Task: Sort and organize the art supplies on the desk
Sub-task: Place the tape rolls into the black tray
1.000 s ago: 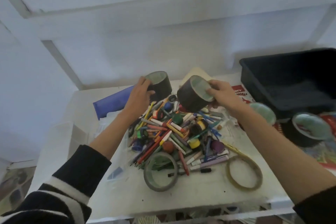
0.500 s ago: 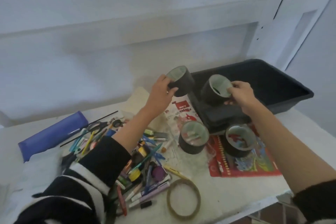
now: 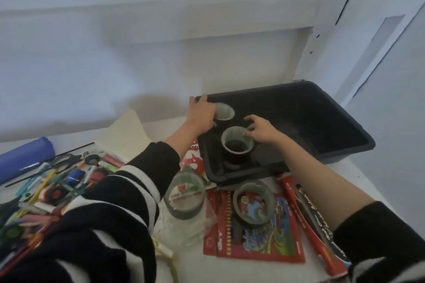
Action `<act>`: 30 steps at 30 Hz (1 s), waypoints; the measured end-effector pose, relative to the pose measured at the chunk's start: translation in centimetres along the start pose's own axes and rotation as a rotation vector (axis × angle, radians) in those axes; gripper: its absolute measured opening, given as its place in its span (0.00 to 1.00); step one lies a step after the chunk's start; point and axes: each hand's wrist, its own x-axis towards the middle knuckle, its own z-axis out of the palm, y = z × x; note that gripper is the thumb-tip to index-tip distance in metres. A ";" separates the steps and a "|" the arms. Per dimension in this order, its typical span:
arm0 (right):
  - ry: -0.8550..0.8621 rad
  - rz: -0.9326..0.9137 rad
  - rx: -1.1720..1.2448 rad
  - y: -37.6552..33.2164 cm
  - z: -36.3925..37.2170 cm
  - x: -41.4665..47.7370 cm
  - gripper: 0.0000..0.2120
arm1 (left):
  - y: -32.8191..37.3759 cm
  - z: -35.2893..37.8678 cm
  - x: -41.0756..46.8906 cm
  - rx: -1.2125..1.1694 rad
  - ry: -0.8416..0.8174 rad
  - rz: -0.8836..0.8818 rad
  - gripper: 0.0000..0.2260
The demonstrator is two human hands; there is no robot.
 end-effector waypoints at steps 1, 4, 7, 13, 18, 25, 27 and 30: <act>-0.026 0.000 0.018 -0.1 0.4 0.5 0.26 | 0.0 0.1 0.0 0.026 -0.026 -0.022 0.11; -0.093 -0.002 0.068 -0.2 1.7 1.5 0.26 | 0.2 -0.2 0.2 0.091 -0.087 -0.044 0.10; -0.078 -0.007 0.136 0.4 2.8 2.1 0.22 | 0.2 -0.5 0.3 0.127 -0.165 -0.063 0.09; 0.056 -0.134 0.108 1.3 3.1 2.4 0.14 | 0.2 0.1 -0.2 -0.021 -0.242 -0.082 0.05; 0.138 -0.194 -0.027 1.0 3.2 2.3 0.07 | -0.6 -0.1 -1.1 -0.171 -0.306 -0.012 0.20; 0.170 -0.225 -0.067 0.8 3.0 2.0 0.11 | -2.2 -2.0 -5.2 -0.356 -0.114 0.039 0.16; 0.214 -0.208 -0.043 0.8 2.9 1.6 0.14 | -2.5 -2.7 -7.0 -0.407 -0.068 0.026 0.15; 0.284 -0.219 -0.022 0.5 2.4 0.6 0.15 | -3.0 -4.0 -10.1 -0.464 -0.011 0.001 0.14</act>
